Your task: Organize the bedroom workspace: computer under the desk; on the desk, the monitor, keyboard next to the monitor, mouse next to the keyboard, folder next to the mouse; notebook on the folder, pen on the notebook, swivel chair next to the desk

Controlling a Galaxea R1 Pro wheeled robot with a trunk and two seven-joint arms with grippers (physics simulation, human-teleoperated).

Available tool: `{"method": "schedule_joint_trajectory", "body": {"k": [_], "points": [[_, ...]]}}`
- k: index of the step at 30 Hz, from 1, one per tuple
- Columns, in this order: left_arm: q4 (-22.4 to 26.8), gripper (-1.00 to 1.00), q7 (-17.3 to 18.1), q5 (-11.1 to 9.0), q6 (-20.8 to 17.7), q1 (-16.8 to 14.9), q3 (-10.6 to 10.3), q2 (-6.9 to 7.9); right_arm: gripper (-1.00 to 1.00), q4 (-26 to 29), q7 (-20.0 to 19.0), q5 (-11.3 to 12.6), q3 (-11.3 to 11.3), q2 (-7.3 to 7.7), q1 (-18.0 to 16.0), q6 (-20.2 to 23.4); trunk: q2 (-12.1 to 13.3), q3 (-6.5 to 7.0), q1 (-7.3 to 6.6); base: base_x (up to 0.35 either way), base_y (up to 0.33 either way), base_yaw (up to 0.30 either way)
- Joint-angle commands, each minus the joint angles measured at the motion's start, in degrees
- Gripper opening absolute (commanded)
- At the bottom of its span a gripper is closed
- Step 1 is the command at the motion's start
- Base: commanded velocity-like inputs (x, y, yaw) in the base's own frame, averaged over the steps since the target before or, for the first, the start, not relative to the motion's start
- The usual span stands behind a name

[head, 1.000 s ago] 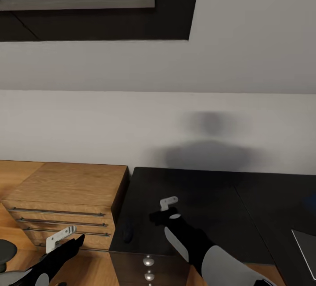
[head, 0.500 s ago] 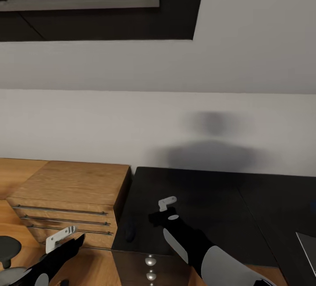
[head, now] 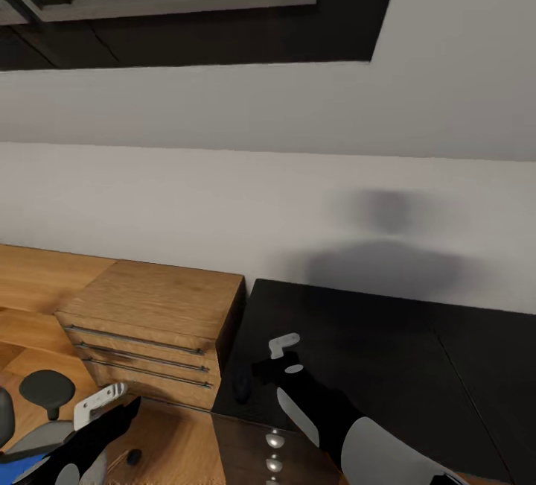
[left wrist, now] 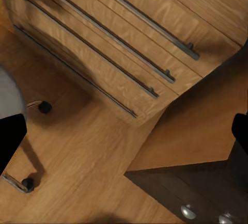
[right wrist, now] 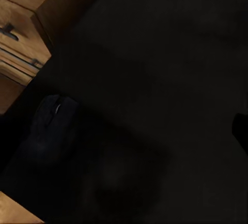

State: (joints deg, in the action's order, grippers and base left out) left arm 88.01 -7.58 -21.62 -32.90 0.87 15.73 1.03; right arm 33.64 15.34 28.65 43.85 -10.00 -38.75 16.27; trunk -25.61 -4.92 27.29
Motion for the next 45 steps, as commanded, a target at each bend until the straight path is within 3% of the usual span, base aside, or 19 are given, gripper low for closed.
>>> {"method": "schedule_joint_trajectory", "body": {"k": [1, 5, 25, 29, 37, 45], "points": [[0.14, 1.00, -0.47, -0.61, -0.23, 0.01, 0.18, 0.02, 1.00, 0.03, 0.46, 0.43, 0.33, 0.00, -0.09, 0.16, -0.12, -0.16, 0.04, 0.000, 0.000, 0.242], [0.23, 1.00, -0.50, -0.62, -0.23, 0.01, 1.14, 0.02, 1.00, 0.02, 0.40, 0.43, 0.34, 0.00, -0.09, 0.16, -0.12, -0.35, 0.04, 0.000, 0.000, 0.242], [0.37, 1.00, -0.49, -0.62, -0.22, 0.01, 0.84, -0.14, 1.00, -0.14, 0.08, 0.38, 0.13, 0.00, -0.09, -0.44, -0.12, -0.59, 0.04, 0.000, 0.000, 0.059], [3.63, 1.00, -0.19, -0.66, -0.40, 0.01, 0.84, -0.07, 1.00, -0.15, 0.19, 0.43, 0.03, 0.00, -0.09, -0.60, -0.12, -0.59, 0.04, 0.000, 0.000, 0.000], [4.77, 1.00, 5.78, -0.67, -5.29, 0.01, 0.78, -0.11, 1.00, -0.21, 0.26, 0.44, 0.04, 0.00, -0.09, -0.63, -0.52, -0.77, 0.25, 0.000, 0.000, 0.000], [4.80, 1.00, 6.64, -0.62, -5.57, 0.01, 0.79, -0.15, 1.00, -0.24, 0.31, 0.37, 0.09, 0.00, -0.09, -0.63, -3.73, -2.20, 2.01, 0.000, 0.000, 0.000]]}}
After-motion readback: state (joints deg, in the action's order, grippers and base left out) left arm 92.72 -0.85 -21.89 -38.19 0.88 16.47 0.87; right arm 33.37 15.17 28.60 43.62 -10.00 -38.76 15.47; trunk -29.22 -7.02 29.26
